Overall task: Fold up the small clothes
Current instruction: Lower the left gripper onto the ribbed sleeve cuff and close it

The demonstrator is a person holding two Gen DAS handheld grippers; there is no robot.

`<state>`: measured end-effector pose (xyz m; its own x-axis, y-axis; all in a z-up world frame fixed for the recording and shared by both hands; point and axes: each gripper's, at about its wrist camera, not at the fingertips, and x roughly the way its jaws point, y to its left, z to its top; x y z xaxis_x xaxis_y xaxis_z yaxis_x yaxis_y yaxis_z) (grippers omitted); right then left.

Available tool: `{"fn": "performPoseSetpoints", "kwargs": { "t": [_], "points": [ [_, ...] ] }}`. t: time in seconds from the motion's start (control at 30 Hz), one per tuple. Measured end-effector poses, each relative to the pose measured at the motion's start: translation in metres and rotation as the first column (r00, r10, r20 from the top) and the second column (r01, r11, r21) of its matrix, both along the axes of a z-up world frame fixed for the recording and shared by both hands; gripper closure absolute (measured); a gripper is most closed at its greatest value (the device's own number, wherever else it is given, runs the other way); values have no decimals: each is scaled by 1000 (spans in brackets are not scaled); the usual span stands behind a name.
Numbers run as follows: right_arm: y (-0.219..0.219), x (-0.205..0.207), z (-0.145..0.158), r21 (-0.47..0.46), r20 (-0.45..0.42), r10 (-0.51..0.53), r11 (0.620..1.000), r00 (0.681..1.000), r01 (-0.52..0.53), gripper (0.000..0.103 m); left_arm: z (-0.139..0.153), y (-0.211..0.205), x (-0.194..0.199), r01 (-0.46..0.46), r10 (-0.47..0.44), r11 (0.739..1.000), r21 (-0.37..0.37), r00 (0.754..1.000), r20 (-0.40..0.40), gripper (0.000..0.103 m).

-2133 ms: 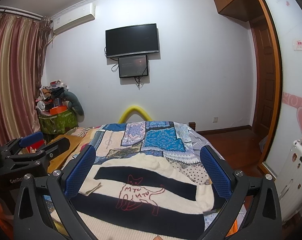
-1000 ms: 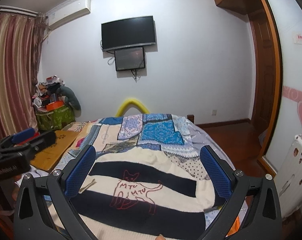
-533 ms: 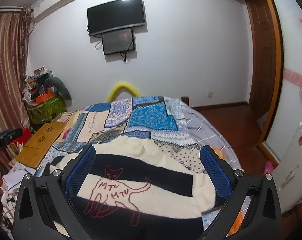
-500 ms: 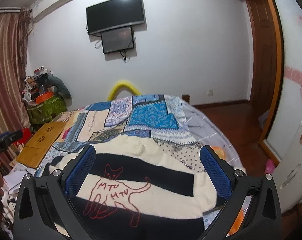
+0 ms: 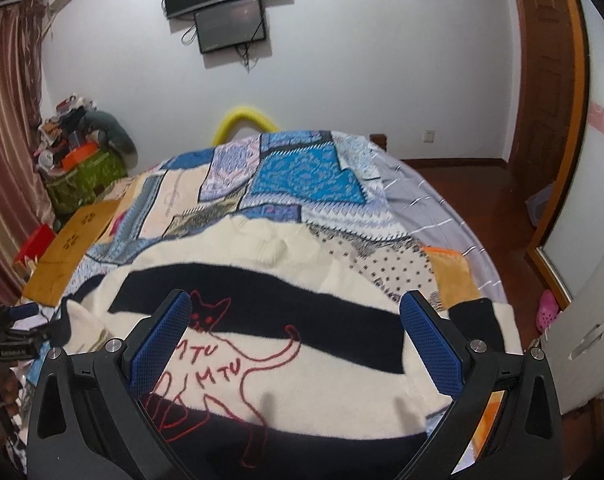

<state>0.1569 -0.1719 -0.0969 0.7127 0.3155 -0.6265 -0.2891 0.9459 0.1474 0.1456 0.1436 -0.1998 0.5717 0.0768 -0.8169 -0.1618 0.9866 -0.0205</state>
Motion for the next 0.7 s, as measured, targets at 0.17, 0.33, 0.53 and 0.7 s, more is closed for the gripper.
{"fn": "performPoseSetpoints", "kwargs": {
  "t": [0.17, 0.33, 0.53, 0.7],
  "points": [
    [13, 2, -7, -15, -20, 49, 999, 999, -49, 0, -13, -24, -1, 82, -83, 996, -16, 995, -46, 0],
    [28, 6, -16, -33, -45, 97, 995, 994, -98, 0, -22, -36, 8, 140, -138, 990, 13, 985, -103, 12],
    [42, 4, -23, -57, -56, 138, 988, 989, -141, 0, -24, -24, 23, 124, -135, 988, -93, 983, -128, 53],
    [42, 5, -27, -41, -69, 134, 990, 989, -137, 0, -23, -27, 25, 147, -164, 980, -134, 979, -124, 87]
  ]
}}
